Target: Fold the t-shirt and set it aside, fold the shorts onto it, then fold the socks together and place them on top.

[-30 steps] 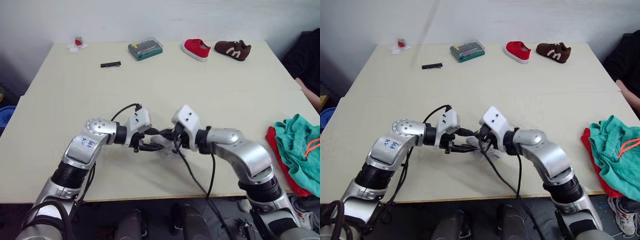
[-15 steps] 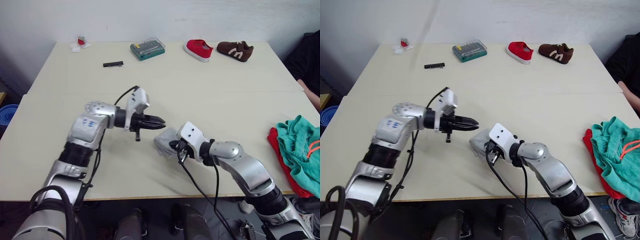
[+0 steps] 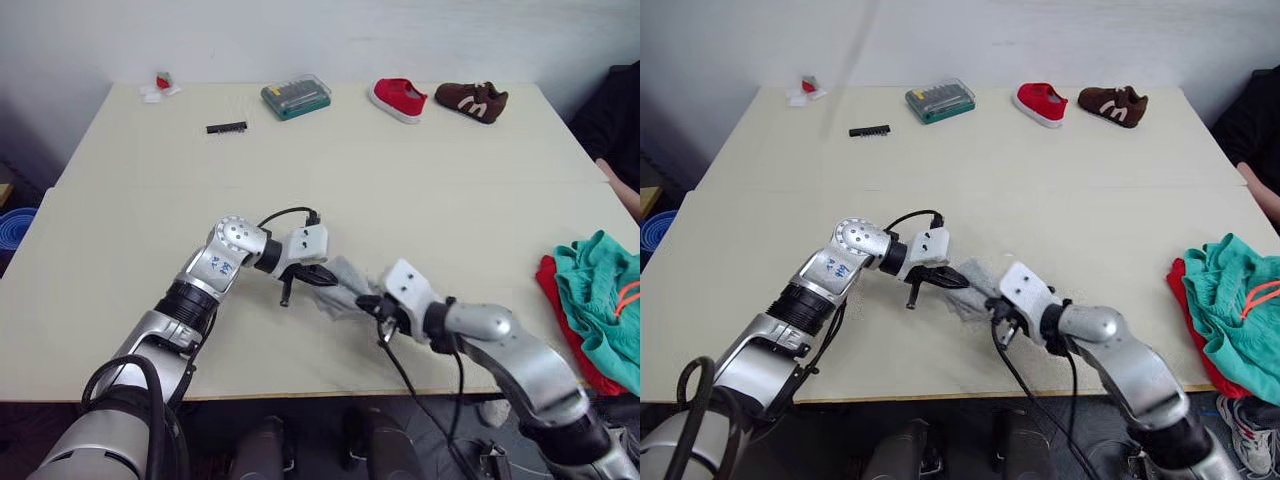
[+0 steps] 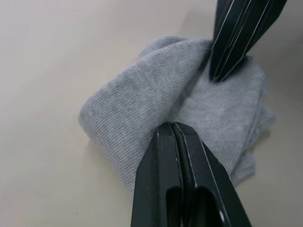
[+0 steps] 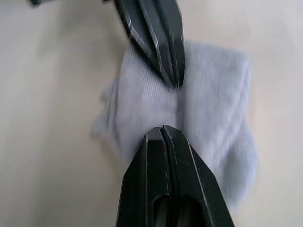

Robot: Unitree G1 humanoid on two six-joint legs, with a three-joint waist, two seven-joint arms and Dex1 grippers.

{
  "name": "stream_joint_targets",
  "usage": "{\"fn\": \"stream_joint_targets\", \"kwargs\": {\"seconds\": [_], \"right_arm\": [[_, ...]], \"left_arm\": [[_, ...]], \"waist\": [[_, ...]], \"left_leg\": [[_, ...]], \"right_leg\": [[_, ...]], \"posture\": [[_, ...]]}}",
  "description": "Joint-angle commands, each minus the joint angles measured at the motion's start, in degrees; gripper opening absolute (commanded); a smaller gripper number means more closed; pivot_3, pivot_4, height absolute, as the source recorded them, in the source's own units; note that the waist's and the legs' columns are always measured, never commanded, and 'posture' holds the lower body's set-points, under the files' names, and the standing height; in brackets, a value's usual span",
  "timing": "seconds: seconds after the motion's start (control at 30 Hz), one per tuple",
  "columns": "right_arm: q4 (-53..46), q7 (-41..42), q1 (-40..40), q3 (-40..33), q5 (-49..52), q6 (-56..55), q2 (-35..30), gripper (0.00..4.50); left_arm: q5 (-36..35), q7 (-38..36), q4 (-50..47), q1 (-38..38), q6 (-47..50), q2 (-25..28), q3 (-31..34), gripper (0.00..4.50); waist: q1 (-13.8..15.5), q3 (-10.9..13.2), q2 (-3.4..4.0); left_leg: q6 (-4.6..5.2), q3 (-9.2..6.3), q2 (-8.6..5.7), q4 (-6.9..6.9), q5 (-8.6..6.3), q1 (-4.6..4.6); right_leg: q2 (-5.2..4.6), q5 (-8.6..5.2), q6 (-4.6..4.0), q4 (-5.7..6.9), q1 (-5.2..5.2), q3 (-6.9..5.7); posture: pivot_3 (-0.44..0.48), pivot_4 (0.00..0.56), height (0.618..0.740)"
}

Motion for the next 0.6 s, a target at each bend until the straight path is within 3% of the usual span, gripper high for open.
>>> {"fn": "stream_joint_targets", "kwargs": {"seconds": [0.03,0.2,0.3,0.6], "right_arm": [[-5.9,-0.6,4.2,-10.8,7.1,5.0,1.9,0.00],[-5.9,-1.2,8.6,-27.4,21.9,18.0,7.6,0.00],[0.5,-3.5,6.3,-33.4,27.5,25.8,12.6,0.53],[17.5,-8.8,-4.3,-37.0,32.7,36.8,22.9,3.55]], "left_arm": [[1.3,1.4,1.0,0.8,-0.4,-0.6,0.9,0.04],[1.6,2.2,-0.6,2.1,-0.4,-1.2,1.3,0.04],[1.9,2.4,-1.3,3.2,-1.0,-0.9,1.4,0.00],[2.7,4.0,-4.0,5.2,-1.3,-0.1,2.1,0.00]], "waist": [[0.3,0.0,0.00],[0.7,0.0,0.00],[0.6,0.0,0.01],[0.4,-0.1,0.15]], "left_leg": [[0.01,-0.03,0.00,0.02,0.00,0.01],[0.23,-0.24,0.00,0.06,-0.13,0.01],[0.29,-0.33,0.02,0.08,-0.16,0.04],[0.27,-0.32,0.02,0.08,-0.15,0.02]], "right_leg": [[0.00,0.01,0.01,0.01,0.03,-0.01],[0.00,0.01,0.01,0.01,0.16,-0.11],[0.00,0.02,0.00,0.01,0.24,-0.16],[0.00,0.01,-0.04,0.07,0.18,-0.17]], "posture": [[0.000,0.150,0.740],[0.000,0.150,0.740],[0.000,0.150,0.740],[0.000,0.150,0.740]]}}
